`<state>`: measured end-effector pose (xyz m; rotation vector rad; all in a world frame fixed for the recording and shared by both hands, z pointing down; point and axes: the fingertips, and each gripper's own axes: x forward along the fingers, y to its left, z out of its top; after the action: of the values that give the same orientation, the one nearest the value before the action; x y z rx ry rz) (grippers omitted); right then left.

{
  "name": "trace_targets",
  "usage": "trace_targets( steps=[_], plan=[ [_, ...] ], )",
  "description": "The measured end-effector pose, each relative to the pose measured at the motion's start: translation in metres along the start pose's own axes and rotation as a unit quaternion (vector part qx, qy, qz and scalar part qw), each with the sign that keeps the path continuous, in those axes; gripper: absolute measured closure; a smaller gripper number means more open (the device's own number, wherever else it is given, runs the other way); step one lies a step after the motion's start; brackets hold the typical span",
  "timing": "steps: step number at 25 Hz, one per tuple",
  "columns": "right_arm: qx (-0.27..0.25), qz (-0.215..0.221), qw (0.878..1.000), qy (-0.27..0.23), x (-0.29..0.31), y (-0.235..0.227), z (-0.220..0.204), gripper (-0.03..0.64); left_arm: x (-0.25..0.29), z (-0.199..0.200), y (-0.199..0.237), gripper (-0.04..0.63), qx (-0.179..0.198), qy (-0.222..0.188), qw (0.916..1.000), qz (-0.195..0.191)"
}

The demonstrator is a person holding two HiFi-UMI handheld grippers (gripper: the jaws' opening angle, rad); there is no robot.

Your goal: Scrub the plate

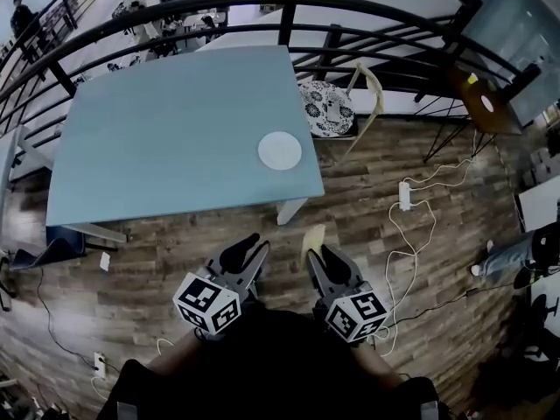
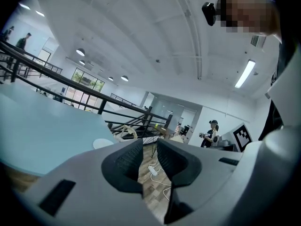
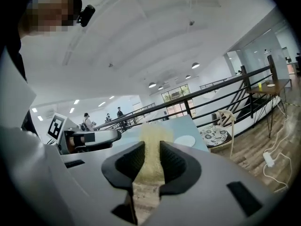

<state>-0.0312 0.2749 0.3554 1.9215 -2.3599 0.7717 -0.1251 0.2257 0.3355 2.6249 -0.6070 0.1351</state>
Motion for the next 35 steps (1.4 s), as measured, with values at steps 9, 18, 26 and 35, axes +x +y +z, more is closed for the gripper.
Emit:
trace_targets(
  steps=[9,18,26,35],
  plan=[
    [0.011,-0.047,0.999,0.007,0.05,-0.009,0.014,0.512,0.023,0.009,0.062,0.492,-0.021,0.017,0.9993,-0.026],
    [0.033,-0.022,0.999,0.029,0.113,-0.059,0.029,0.512,0.084,0.02,0.105,0.492,-0.027,0.031,0.9992,0.001],
    [0.052,0.041,0.997,0.042,0.195,-0.127,0.082,0.512,0.164,0.053,0.156,0.492,-0.026,0.045,0.9963,0.069],
    [0.089,0.076,0.991,0.066,0.252,-0.202,0.098,0.512,0.227,0.068,0.189,0.492,-0.033,0.046,0.9884,0.141]
  ],
)
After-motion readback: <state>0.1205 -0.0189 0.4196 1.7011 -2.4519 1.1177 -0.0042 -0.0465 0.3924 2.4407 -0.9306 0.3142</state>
